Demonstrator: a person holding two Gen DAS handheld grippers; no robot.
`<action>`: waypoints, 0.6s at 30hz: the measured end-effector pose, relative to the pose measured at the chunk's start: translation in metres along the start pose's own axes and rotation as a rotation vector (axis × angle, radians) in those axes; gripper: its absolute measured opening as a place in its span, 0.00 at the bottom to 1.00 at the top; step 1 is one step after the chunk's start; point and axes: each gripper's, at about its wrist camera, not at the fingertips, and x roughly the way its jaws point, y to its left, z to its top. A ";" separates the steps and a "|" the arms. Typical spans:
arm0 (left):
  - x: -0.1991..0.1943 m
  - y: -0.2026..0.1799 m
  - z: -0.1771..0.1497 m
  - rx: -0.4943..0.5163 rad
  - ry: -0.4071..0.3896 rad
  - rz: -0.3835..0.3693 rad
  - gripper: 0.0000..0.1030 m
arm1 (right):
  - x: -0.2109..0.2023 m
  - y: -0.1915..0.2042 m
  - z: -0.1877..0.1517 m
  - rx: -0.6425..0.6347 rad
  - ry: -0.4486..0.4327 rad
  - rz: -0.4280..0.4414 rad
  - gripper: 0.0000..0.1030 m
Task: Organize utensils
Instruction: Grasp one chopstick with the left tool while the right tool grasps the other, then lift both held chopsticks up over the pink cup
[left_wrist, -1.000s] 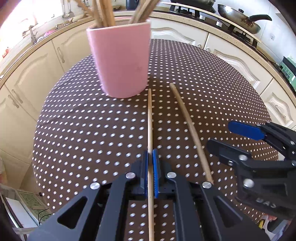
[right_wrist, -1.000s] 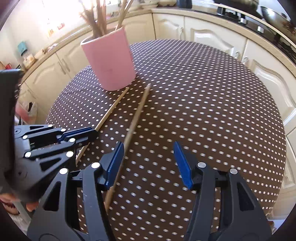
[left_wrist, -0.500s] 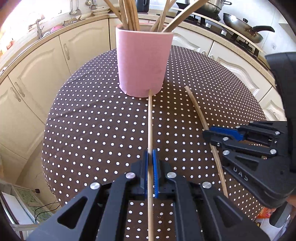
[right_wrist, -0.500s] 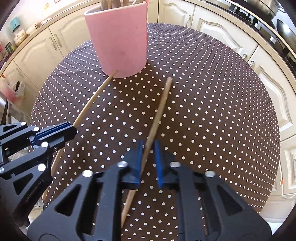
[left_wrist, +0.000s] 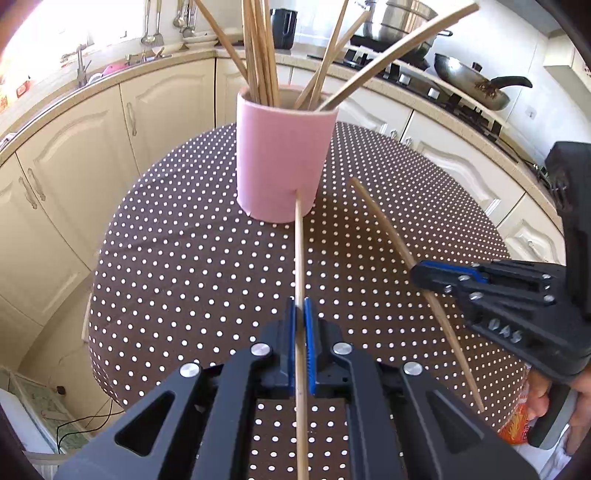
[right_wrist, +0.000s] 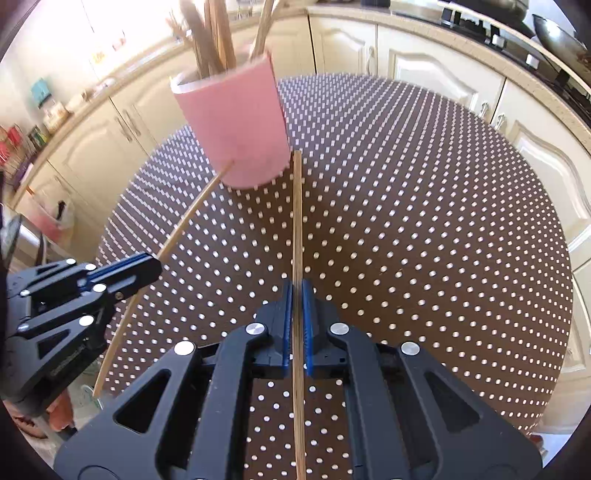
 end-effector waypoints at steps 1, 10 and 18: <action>-0.002 -0.001 0.000 0.002 -0.004 -0.005 0.05 | -0.007 -0.002 -0.002 0.006 -0.017 0.012 0.06; -0.032 -0.025 -0.010 0.087 -0.098 -0.059 0.05 | -0.052 -0.032 -0.011 0.064 -0.126 0.106 0.06; -0.077 -0.043 -0.015 0.156 -0.270 -0.140 0.05 | -0.094 -0.024 -0.016 0.086 -0.309 0.188 0.06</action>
